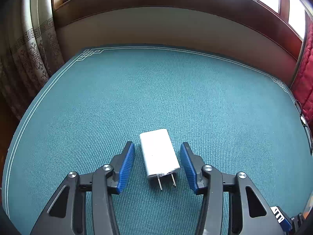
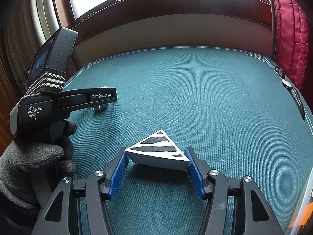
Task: Organize rigid objects
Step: 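Grasp the white power charger with the left gripper while the right holds the striped triangle, then carry the striped triangle and white charger to the clear bowl with both grippers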
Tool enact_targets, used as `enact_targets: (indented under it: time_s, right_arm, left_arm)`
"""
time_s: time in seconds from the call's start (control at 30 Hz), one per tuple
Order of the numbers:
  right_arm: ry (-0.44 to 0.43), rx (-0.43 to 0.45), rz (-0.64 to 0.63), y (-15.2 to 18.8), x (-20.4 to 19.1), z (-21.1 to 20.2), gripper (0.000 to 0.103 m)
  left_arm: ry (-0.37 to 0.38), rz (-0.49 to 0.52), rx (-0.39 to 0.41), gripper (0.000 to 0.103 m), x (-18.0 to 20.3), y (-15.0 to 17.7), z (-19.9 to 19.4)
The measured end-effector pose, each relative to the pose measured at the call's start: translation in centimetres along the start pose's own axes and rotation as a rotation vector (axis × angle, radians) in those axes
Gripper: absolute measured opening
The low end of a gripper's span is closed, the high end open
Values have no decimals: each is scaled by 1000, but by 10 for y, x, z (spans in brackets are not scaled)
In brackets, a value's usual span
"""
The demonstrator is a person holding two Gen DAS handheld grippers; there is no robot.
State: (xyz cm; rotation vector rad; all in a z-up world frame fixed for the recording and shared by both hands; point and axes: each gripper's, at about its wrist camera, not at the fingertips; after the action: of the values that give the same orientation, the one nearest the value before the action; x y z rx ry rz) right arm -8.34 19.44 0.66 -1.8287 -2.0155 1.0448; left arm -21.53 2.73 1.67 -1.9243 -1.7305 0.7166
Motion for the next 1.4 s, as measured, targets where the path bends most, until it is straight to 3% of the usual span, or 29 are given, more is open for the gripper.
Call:
enact_targets:
  time_s: [0.13, 0.57, 0.97, 1.4]
  right_arm:
    - [-2, 0, 1, -1, 0, 0, 62]
    - [-4, 0, 2, -1, 0, 0, 62]
    - [3, 2, 0, -1, 2, 0, 61]
    - [-7, 7, 28, 13, 9, -15, 61]
  left_arm:
    - [5, 2, 11, 31, -1, 4, -5]
    - [17, 60, 21, 31, 13, 47, -41]
    - [20, 38, 36, 31, 13, 94, -82]
    - [29, 25, 79, 31, 13, 120, -110]
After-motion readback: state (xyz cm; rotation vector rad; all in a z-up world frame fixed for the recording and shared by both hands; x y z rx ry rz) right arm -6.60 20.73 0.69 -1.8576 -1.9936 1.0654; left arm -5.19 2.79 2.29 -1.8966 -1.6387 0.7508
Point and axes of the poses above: each gripper's, at about its wrist camera, not at the fingertips, and z roughly the way its jaws point, x to its right, y to its underside, and after that the axes turned 10 degrees about z, right-handed
